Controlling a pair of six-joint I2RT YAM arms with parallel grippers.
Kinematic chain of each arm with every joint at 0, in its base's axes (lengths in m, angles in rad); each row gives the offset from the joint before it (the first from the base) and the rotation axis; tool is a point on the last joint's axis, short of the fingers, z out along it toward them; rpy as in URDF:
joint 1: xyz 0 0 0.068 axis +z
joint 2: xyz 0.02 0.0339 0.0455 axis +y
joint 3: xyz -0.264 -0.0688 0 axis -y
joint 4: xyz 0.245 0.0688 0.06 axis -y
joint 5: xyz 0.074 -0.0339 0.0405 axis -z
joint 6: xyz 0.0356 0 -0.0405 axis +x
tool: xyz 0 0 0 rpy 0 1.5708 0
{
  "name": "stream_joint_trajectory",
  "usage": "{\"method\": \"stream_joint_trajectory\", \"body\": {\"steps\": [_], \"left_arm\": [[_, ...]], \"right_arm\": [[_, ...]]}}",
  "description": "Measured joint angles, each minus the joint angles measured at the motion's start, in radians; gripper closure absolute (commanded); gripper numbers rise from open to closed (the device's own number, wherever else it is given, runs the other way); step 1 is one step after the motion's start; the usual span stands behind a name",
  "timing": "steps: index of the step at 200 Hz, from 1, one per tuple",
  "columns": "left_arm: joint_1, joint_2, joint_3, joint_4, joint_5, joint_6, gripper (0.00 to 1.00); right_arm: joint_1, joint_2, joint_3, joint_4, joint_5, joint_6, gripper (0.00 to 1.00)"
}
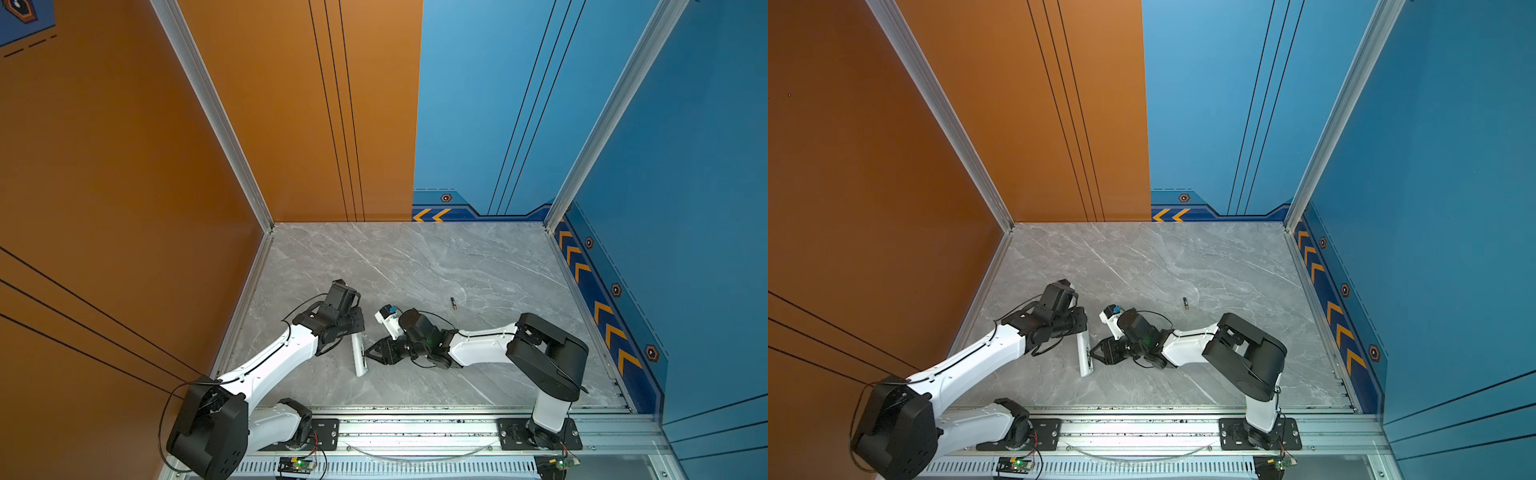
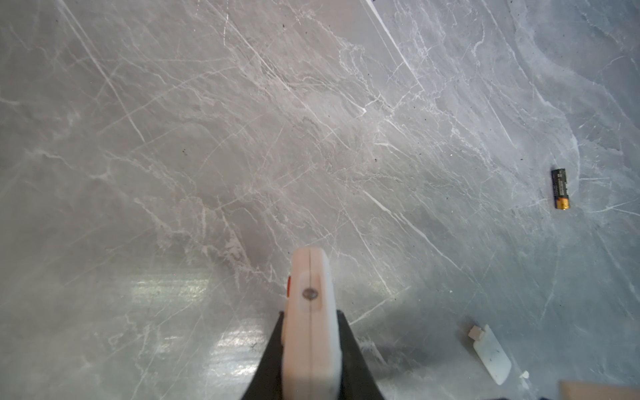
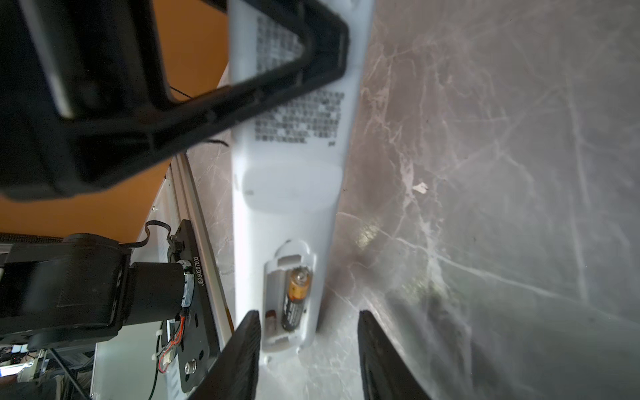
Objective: Load the batteries into the remote control
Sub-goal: 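Open the right gripper and draw back while the left gripper lowers the remote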
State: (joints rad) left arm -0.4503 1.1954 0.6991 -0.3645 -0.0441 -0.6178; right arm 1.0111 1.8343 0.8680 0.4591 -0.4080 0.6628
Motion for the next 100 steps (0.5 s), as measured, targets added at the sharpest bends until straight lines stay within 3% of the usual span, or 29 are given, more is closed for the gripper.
{"method": "stream_joint_trajectory", "body": {"steps": [100], "left_arm": [[0.022, -0.038, -0.046, 0.048, 0.057, -0.011, 1.00]], "right_arm": [[0.016, 0.063, 0.046, -0.006, 0.019, 0.017, 0.67]]}}
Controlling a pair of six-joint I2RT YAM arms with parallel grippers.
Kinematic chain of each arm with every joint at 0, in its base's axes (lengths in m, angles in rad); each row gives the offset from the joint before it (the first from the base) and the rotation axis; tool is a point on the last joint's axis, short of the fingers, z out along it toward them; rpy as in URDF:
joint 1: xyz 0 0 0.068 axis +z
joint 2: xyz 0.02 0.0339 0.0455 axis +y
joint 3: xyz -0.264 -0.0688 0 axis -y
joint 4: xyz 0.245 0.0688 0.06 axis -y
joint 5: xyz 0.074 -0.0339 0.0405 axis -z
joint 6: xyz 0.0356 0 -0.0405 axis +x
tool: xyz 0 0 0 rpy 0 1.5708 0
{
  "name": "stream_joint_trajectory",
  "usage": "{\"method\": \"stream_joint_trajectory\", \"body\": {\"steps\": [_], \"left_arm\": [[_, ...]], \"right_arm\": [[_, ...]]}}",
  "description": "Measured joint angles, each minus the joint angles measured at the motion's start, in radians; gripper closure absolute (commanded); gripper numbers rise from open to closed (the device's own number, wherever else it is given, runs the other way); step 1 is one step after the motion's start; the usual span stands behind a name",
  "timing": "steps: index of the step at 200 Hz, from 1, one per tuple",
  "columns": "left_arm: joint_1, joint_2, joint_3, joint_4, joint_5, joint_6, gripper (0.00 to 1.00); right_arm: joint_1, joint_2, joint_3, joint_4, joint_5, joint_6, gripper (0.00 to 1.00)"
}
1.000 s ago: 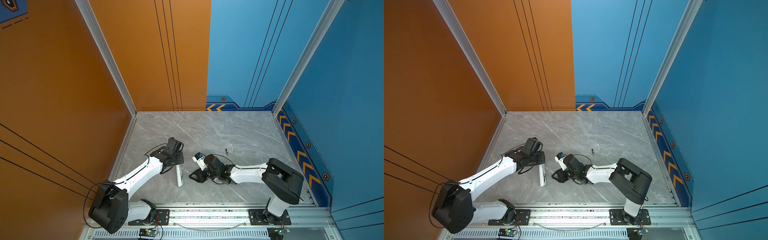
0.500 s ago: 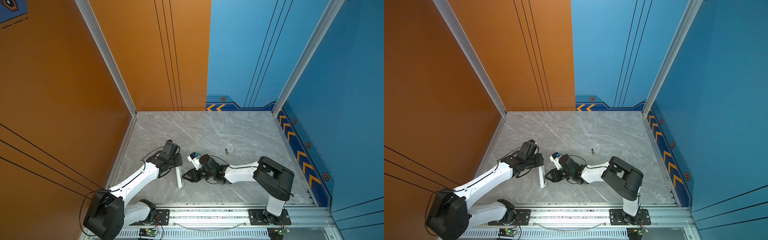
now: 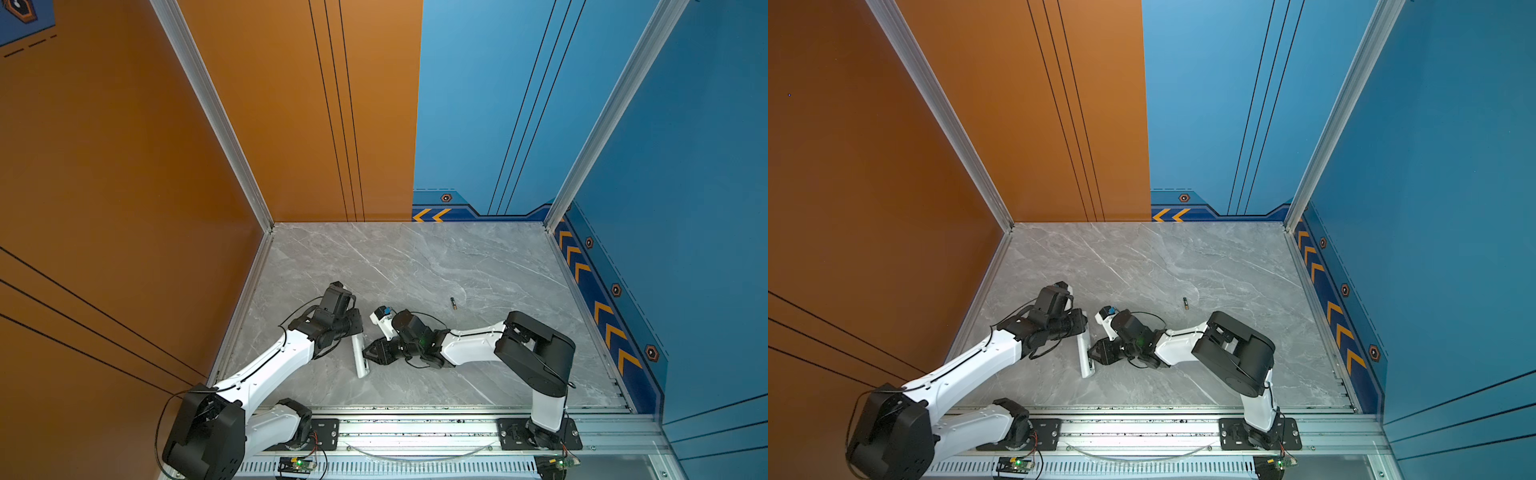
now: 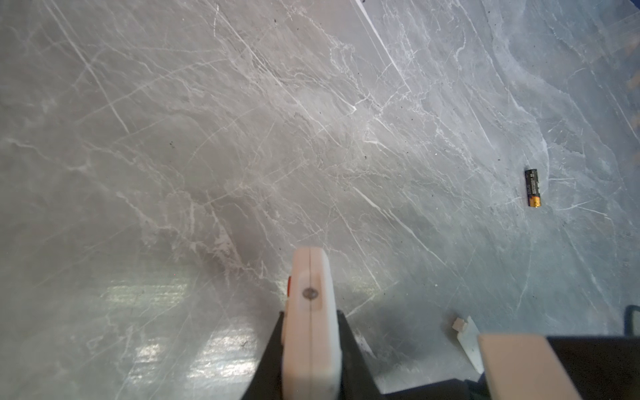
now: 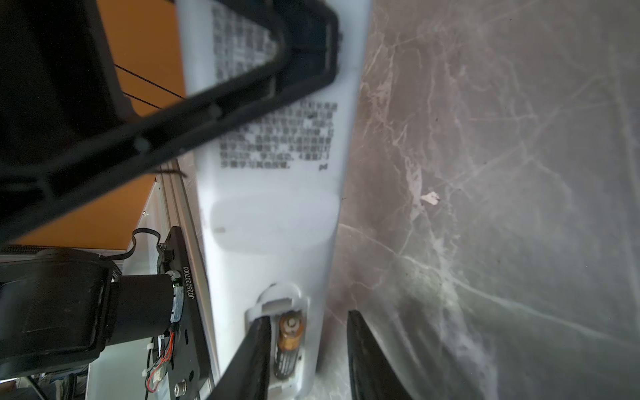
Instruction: Load the batteries into the remote control
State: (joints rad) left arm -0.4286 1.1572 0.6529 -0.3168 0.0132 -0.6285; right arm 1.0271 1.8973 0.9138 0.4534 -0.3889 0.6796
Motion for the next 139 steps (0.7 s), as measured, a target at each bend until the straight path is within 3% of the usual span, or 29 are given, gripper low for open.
{"method": "stream_joint_trajectory", "body": {"steps": [139], "left_arm": [[0.007, -0.026, -0.026, 0.017, -0.008, 0.000, 1.00]], "right_arm": [[0.008, 0.022, 0.031, -0.026, 0.000, 0.006, 0.96]]}}
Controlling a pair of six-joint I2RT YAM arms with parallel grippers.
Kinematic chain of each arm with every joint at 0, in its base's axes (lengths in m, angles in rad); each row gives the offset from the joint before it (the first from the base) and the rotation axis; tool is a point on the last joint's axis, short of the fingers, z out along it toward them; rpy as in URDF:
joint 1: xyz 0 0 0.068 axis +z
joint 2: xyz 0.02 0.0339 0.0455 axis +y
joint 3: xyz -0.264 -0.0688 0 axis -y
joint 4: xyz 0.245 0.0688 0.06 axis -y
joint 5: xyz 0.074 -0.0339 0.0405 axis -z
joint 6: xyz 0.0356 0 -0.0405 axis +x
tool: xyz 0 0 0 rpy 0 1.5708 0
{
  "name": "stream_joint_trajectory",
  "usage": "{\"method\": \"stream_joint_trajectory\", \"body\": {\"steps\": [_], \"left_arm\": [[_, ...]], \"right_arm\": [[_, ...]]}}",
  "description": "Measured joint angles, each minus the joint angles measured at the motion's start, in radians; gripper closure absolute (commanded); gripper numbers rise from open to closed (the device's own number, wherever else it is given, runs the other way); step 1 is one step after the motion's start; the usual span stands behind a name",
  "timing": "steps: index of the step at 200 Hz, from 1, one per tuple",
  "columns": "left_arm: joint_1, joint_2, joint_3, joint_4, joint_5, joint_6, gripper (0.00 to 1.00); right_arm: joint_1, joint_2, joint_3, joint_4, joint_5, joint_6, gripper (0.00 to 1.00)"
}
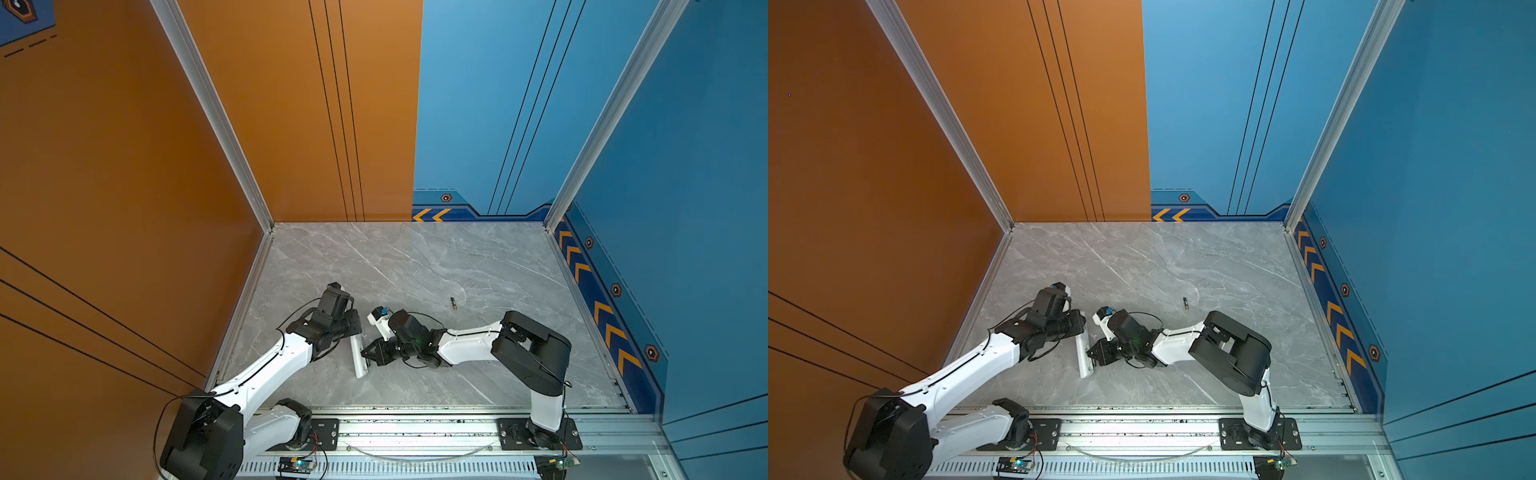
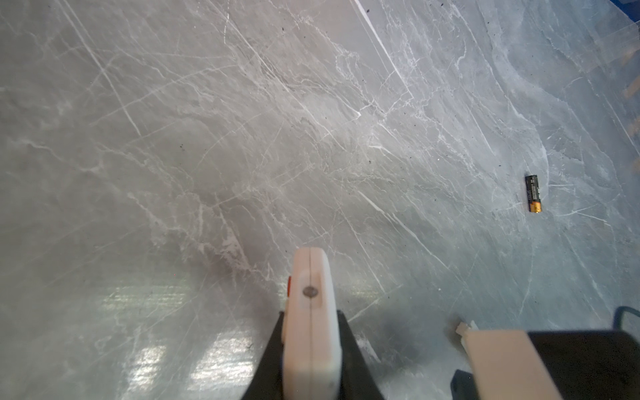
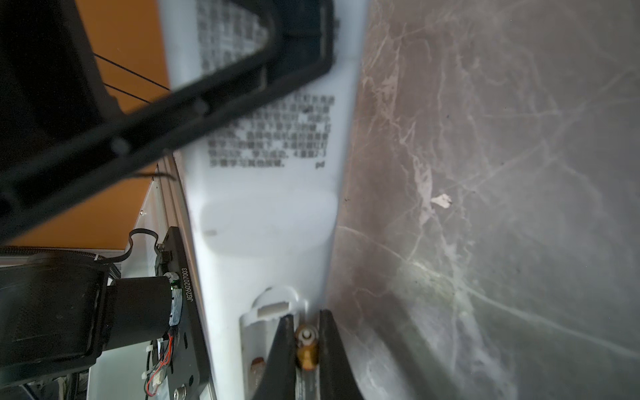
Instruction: Load the batteries into the remote control
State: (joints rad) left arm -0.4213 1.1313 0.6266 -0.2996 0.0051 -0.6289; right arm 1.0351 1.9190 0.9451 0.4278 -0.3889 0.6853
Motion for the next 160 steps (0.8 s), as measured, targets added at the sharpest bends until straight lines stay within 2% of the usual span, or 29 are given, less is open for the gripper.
{"method": "stream_joint_trajectory", "body": {"steps": [32, 64, 122, 160], "left_arm": [[0.004, -0.013, -0.015, 0.015, 0.004, -0.002, 1.00], [0.021, -0.050, -0.057, 0.058, 0.030, -0.016, 1.00], [0.089, -0.141, -0.157, 0.182, 0.109, -0.045, 1.00], [0.127, -0.205, -0.221, 0.276, 0.159, -0.057, 1.00]], "right_arm": [[0.000, 0.000, 0.000, -0.001, 0.000, 0.000, 1.00], [0.000, -0.018, -0.010, -0.014, 0.003, -0.002, 1.00], [0.026, -0.217, -0.023, -0.131, 0.071, -0.071, 1.00], [0.047, -0.282, -0.023, -0.181, 0.115, -0.124, 1.00]]}}
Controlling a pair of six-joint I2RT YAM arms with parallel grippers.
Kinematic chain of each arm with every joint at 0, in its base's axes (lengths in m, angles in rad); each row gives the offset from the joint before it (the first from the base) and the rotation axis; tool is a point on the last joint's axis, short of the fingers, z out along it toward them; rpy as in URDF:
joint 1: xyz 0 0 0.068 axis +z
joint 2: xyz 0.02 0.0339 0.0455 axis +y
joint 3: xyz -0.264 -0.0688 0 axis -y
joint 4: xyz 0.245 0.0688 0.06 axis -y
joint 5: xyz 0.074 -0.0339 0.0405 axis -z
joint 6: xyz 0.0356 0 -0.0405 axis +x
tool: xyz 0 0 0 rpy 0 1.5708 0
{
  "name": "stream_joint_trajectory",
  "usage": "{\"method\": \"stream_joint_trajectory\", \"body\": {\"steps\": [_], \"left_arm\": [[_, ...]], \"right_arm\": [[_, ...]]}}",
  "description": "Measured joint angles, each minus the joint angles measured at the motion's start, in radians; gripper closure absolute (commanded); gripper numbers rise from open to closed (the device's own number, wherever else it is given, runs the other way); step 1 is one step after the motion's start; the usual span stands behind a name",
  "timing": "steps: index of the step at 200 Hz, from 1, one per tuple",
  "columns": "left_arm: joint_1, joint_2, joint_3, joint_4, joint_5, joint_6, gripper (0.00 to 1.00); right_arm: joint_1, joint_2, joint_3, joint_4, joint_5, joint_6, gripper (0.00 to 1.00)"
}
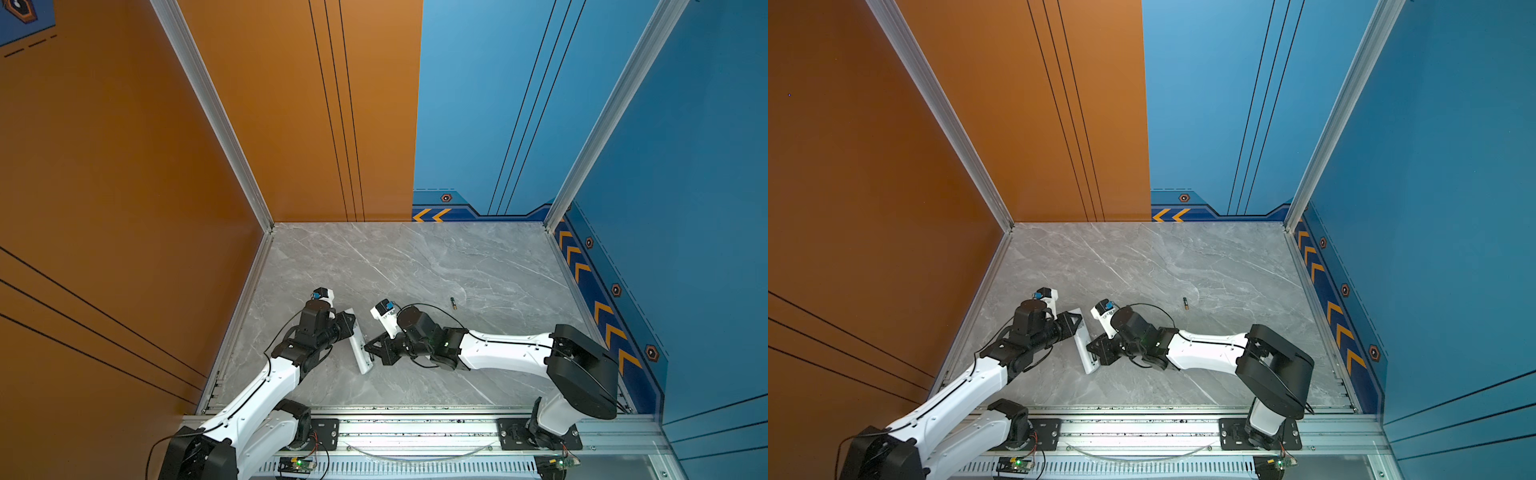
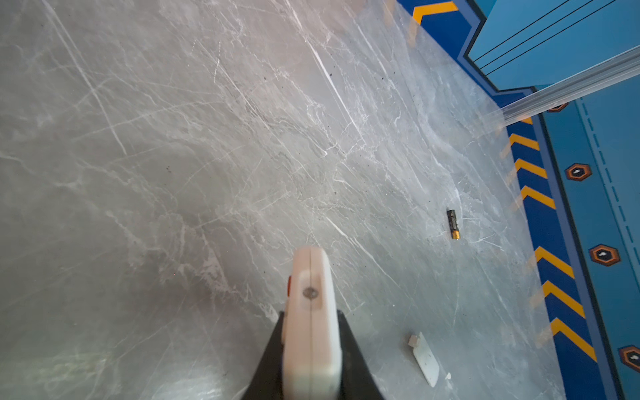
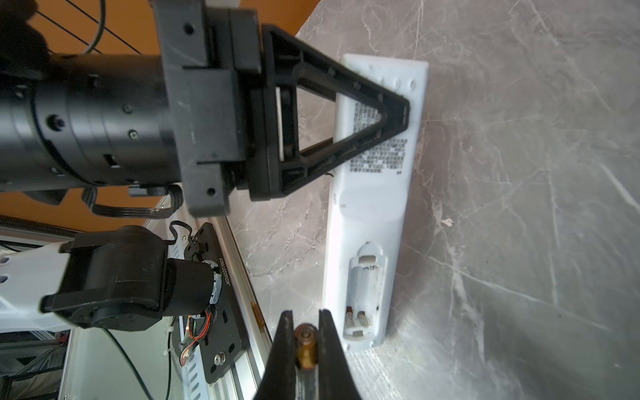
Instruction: Load the batteries into the remote control
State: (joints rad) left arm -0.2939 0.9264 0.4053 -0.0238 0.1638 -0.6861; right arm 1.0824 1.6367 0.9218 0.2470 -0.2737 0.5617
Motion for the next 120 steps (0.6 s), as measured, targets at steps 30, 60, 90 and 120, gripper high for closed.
{"method": "stream_joint_trajectory", "body": {"steps": [30, 60, 90, 120], "left_arm": [[0.021, -0.073, -0.064, 0.121, 0.084, -0.027, 1.00], [0.021, -0.161, -0.090, 0.230, 0.160, -0.045, 1.00], [0.027, -0.200, -0.091, 0.314, 0.212, -0.064, 1.00], [0.027, -0.195, -0.091, 0.362, 0.263, -0.093, 1.00]], "right_arm": [[0.025, -0.083, -0.010, -0.033, 0.056, -0.052, 1.00], [0.057, -0.208, -0.011, -0.072, 0.135, -0.131, 1.00], [0.081, -0.284, -0.015, -0.082, 0.209, -0.215, 1.00], [0.084, -0.297, -0.028, -0.097, 0.255, -0.287, 1.00]]}}
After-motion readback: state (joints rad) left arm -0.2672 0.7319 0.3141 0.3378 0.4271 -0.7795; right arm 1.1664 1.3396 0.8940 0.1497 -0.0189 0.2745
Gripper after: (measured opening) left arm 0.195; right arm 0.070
